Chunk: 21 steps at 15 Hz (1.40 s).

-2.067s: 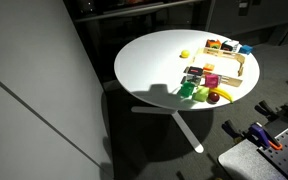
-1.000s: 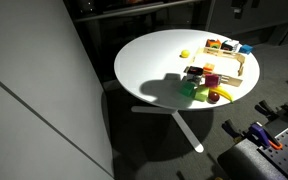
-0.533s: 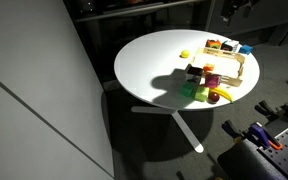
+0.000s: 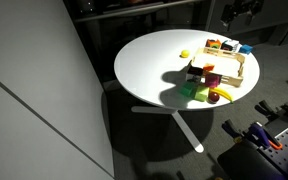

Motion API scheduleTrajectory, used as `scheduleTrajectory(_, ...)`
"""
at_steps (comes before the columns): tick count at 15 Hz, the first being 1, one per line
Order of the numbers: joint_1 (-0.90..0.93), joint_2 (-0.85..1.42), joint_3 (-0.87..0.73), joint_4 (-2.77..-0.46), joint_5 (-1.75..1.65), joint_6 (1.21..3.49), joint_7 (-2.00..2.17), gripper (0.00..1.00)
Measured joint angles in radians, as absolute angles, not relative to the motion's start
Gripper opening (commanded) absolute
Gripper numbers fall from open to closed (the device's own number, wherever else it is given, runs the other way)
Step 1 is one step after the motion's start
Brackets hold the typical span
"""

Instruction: Remove the orange building block from the tray and put it on the white and black dice

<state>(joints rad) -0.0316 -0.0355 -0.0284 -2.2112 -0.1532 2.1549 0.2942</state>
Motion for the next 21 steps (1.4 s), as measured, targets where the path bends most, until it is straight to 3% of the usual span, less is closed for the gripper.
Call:
scheduleTrajectory(11, -0.036, -0.007, -0.042, -2.212, -0.154, 2.156, 0.298, 1.0)
scheduleTrajectory(21, -0.045, 0.227, -0.095, -2.186, -0.193, 2.33, 0.545, 1.0)
